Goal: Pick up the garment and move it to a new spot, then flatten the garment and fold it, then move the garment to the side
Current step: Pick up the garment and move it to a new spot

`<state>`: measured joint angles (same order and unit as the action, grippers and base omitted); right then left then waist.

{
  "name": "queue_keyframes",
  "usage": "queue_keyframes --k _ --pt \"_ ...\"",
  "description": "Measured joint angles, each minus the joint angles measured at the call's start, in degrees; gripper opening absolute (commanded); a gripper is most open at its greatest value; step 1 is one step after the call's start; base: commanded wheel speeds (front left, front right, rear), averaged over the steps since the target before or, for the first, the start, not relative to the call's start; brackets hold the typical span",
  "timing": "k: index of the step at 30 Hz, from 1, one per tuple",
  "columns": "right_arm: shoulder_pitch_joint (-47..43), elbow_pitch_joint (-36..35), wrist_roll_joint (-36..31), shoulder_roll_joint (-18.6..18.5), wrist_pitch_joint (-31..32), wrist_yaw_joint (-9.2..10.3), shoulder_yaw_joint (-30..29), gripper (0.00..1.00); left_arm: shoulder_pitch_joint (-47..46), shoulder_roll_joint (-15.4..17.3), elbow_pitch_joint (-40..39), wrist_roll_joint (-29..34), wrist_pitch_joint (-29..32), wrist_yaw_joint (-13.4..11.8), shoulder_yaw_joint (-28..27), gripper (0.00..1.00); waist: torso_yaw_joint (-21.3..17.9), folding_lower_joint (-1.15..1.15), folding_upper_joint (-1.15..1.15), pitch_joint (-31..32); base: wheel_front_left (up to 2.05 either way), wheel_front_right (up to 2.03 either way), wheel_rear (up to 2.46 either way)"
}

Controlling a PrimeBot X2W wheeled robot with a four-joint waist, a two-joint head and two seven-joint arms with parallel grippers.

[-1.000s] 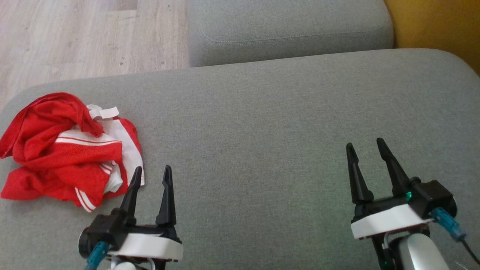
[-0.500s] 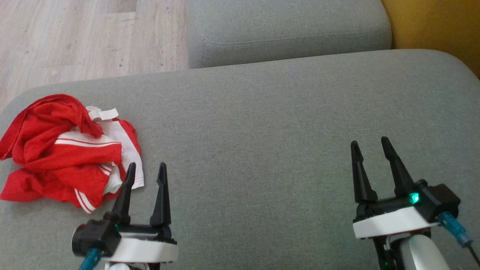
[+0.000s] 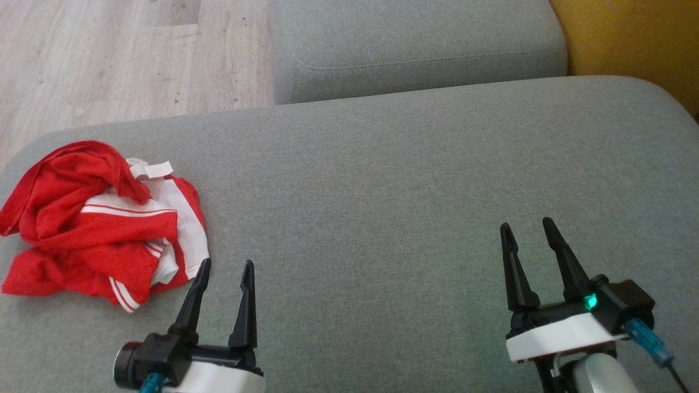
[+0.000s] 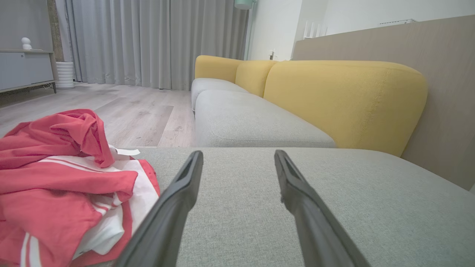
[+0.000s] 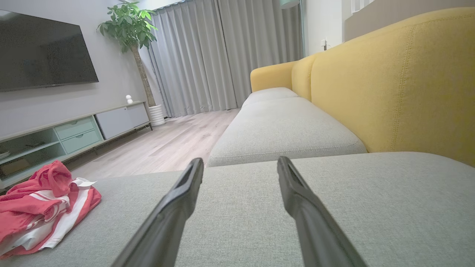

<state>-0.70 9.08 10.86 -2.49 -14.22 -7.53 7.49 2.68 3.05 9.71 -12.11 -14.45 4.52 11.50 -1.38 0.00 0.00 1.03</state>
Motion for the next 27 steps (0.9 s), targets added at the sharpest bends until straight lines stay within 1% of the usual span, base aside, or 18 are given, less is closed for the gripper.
queue_keyframes --k 5,11,17,21,27 --pt "0.0 0.2 0.2 0.0 0.0 0.0 -0.1 1.0 0.0 0.0 0.0 0.0 0.0 -0.6 0.0 1.0 0.5 0.0 0.0 0.2 0.0 0.0 0.0" --pt "0.0 0.9 1.3 0.0 0.0 0.0 0.8 1.0 0.0 0.0 0.1 0.0 0.0 -1.6 0.0 1.0 2.9 0.0 0.0 0.7 0.0 0.0 0.0" --pt "-0.1 1.2 1.8 0.0 0.0 0.0 2.9 1.0 0.0 0.0 0.4 1.0 0.0 -1.8 -0.8 1.0 6.7 0.0 0.0 1.5 0.0 0.0 0.0" --pt "-0.1 2.0 4.0 0.0 0.0 0.0 3.8 1.0 0.1 0.0 0.6 1.5 0.0 -1.8 -2.5 1.0 9.9 0.0 0.0 2.1 0.0 0.0 0.0" --pt "-0.8 2.6 4.8 0.0 -0.1 0.0 5.4 1.0 0.6 0.0 0.7 2.2 0.0 -1.5 -4.8 1.0 14.8 0.0 0.0 2.8 0.0 0.0 0.0"
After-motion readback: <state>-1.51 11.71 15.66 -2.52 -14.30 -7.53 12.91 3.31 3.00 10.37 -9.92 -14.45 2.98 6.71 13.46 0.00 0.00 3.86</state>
